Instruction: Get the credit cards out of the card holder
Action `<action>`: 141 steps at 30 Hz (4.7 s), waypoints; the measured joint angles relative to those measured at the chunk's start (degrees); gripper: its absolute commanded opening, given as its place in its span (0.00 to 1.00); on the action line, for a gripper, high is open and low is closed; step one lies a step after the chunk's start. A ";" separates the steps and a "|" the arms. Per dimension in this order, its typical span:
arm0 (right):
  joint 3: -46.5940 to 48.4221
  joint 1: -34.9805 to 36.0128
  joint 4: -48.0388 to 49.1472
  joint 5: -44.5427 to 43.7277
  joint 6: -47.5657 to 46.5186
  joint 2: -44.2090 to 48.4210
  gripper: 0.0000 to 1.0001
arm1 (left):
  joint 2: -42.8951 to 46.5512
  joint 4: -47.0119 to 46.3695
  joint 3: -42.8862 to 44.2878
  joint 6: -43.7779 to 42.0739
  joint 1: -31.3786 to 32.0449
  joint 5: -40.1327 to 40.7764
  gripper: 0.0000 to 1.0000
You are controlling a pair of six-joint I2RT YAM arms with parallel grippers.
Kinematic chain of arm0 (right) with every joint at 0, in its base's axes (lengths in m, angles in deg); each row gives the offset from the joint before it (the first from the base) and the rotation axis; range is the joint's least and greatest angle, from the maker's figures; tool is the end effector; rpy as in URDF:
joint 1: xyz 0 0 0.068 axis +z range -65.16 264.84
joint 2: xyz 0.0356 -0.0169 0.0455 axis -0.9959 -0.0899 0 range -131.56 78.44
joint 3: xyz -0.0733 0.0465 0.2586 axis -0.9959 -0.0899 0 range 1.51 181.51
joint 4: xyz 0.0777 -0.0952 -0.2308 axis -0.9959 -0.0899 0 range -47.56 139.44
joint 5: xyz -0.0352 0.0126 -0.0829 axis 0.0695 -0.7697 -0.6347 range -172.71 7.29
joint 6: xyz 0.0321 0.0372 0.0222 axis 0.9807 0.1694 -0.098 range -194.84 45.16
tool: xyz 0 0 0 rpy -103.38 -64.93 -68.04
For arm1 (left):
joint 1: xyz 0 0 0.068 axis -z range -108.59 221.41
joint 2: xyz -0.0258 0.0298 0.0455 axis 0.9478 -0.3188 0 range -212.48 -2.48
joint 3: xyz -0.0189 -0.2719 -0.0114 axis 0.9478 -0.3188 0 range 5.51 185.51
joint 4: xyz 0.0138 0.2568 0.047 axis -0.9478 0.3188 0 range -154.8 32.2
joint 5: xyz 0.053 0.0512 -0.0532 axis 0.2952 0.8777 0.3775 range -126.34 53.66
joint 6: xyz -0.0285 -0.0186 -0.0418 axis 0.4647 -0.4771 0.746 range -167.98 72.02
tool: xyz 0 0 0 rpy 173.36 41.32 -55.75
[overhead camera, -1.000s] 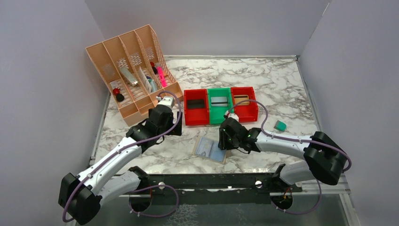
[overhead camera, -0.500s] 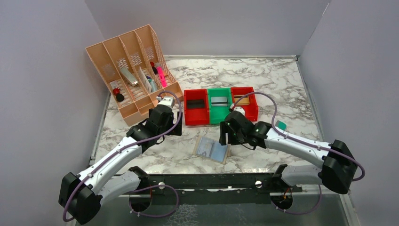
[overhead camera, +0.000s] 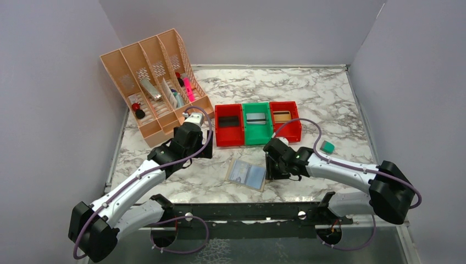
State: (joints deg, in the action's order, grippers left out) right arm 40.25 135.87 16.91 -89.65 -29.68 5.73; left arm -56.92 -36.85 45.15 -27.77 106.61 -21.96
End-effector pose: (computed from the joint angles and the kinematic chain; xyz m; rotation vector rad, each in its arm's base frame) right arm 0.1429 0.1698 0.1780 -0.1065 2.7599 0.3156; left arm 0.1672 -0.1070 0.2502 0.1736 2.2907 -0.2104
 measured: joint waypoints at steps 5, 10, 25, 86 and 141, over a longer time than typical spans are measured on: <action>-0.02 0.00 0.44 0.02 0.13 -0.17 0.10 | 0.00 0.02 0.00 -0.02 0.00 0.00 0.99; 1.51 0.00 -0.24 -3.37 -1.95 -0.94 0.01 | 0.00 0.02 0.00 -0.02 0.00 0.00 0.99; 9.53 -0.02 -1.18 -12.09 -12.07 -1.70 0.46 | 0.00 0.00 0.00 -0.13 0.00 -0.57 0.99; -10.08 -2.45 41.68 15.50 9.44 -10.56 0.01 | -24.26 -27.67 -8.52 19.21 15.08 -25.16 0.20; -16.39 -9.42 43.43 23.69 10.47 -4.04 0.01 | -20.76 -22.58 -8.26 18.32 15.54 -19.47 0.22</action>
State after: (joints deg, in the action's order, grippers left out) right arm 23.86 126.45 60.34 -65.96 -19.21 1.69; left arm -77.68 -59.43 36.88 -9.46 122.15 -41.44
